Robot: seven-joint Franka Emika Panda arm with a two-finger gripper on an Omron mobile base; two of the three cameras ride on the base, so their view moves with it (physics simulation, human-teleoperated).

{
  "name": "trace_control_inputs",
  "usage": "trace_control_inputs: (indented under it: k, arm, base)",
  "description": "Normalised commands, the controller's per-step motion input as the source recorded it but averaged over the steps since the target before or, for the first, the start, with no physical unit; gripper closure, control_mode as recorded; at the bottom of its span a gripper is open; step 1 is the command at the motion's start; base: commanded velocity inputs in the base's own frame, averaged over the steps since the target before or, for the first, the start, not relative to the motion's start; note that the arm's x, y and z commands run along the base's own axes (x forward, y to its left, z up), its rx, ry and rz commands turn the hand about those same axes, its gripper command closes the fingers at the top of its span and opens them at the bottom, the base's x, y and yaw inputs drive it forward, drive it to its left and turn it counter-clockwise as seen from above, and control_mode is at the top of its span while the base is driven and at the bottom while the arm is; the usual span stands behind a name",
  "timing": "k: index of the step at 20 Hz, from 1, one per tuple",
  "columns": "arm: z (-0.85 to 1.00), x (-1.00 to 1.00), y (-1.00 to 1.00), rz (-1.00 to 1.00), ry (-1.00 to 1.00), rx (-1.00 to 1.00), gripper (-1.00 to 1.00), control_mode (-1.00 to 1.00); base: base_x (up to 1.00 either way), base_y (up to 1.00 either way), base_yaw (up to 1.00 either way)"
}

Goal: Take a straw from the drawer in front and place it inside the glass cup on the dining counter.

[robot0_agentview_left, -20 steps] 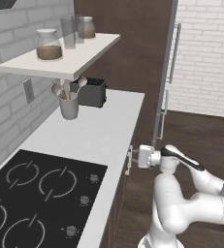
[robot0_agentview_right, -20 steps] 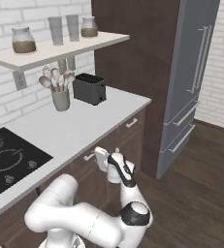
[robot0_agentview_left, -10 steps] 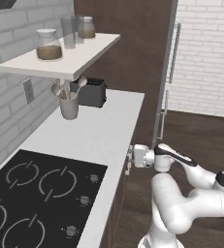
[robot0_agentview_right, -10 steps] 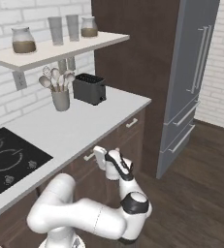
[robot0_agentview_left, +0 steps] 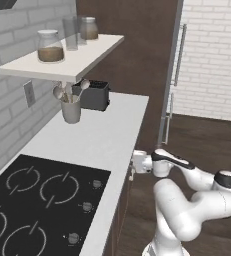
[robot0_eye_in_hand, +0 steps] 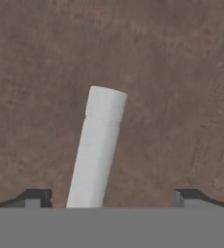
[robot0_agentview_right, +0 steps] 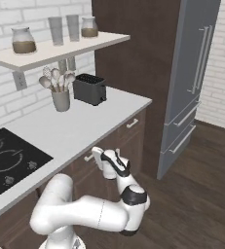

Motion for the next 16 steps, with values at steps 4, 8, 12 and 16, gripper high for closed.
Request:
trace_control_inputs:
  k: [4,8,12,16]
  arm:
    - [-0.44,0.36,0.06,0.02,0.0,0.0,-1.0,-1.0]
    - [-0.47,0.19,0.19,0.02,0.0,0.0,1.0,-1.0]
    - [-0.34,-0.01,0.12,0.01,0.0,0.0,1.0,-1.0]
    - [-0.18,-0.36,-0.02,0.0,0.0,0.01,1.0,-1.0]
  base:
    - [0.0,0.0,0.0]
    - [0.0,0.0,0.0]
    - [0.0,0.0,0.0]
    - [0.0,0.0,0.0]
